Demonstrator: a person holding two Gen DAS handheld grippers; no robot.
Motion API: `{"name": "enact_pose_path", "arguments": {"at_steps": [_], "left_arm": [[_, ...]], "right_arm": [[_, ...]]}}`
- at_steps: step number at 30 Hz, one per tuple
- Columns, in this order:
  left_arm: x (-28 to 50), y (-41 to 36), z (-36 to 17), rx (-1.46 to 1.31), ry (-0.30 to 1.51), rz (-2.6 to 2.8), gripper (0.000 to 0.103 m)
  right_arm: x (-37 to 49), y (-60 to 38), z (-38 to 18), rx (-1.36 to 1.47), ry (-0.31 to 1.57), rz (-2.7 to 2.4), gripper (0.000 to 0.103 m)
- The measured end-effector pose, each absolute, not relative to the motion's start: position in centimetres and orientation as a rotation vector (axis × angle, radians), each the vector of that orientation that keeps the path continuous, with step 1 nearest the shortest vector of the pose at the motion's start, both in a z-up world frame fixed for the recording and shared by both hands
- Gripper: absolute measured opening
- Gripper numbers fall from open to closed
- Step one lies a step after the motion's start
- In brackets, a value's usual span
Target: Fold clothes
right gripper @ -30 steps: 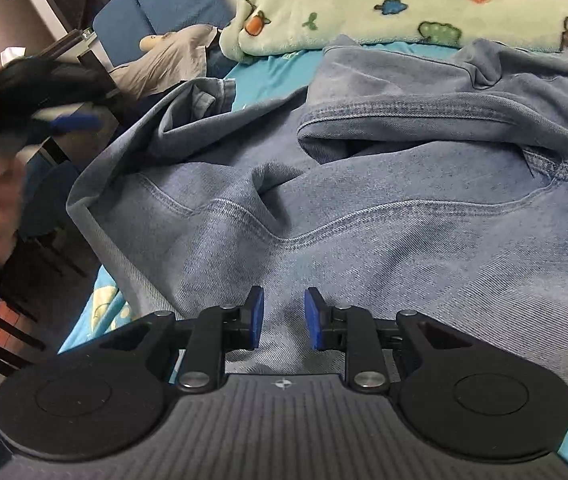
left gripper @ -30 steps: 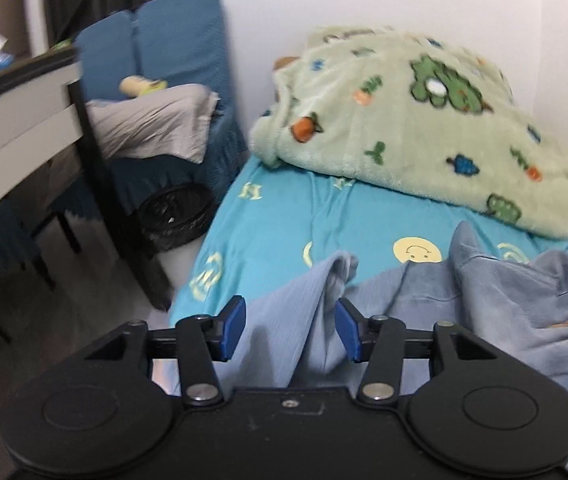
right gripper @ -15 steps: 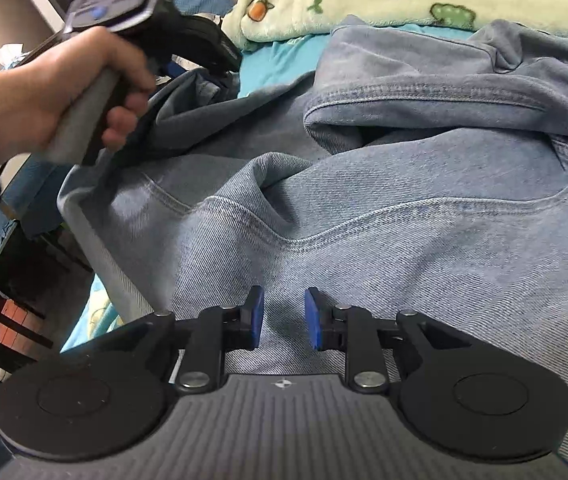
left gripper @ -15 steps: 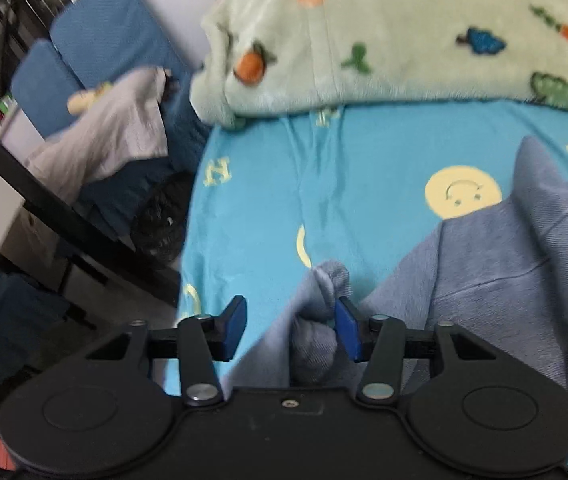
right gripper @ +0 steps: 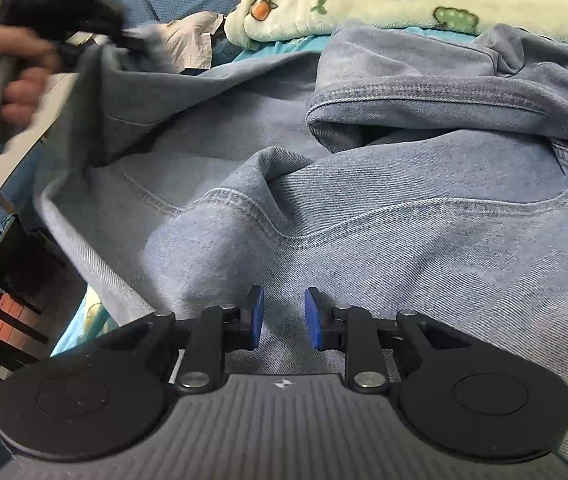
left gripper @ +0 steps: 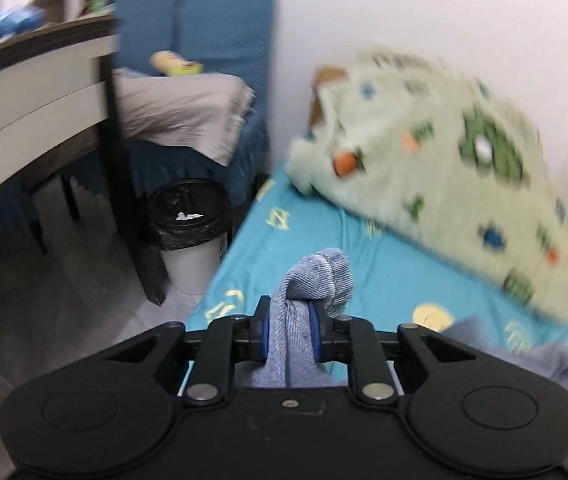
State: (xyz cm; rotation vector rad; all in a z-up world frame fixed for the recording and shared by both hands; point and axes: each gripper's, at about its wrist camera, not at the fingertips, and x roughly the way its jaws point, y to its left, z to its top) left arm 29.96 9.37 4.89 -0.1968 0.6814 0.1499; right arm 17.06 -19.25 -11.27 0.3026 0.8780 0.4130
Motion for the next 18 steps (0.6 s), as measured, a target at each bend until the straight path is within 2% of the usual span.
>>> {"name": "enact_pose_path", "arguments": {"at_steps": [4, 12, 14, 16, 18], "left_arm": [[25.7, 13.2, 7.1, -0.307, 0.637, 0.173, 0.015], [17.0, 20.6, 5.5, -0.517, 0.602, 0.302, 0.014], [14.8, 22.5, 3.7, -0.6, 0.626, 0.361, 0.013], [13.3, 24.1, 1.7, -0.639, 0.662, 0.431, 0.006], [12.5, 25.6, -0.5, -0.673, 0.716, 0.498, 0.006]], "right_arm": [[16.6, -19.4, -10.9, 0.291, 0.874, 0.406, 0.025], [15.5, -19.4, -10.6, 0.24, 0.873, 0.398, 0.025], [15.5, -19.4, -10.6, 0.233, 0.873, 0.396, 0.025], [15.5, -19.5, -10.5, 0.226, 0.873, 0.394, 0.025], [15.5, -19.5, -10.5, 0.22, 0.872, 0.392, 0.025]]}}
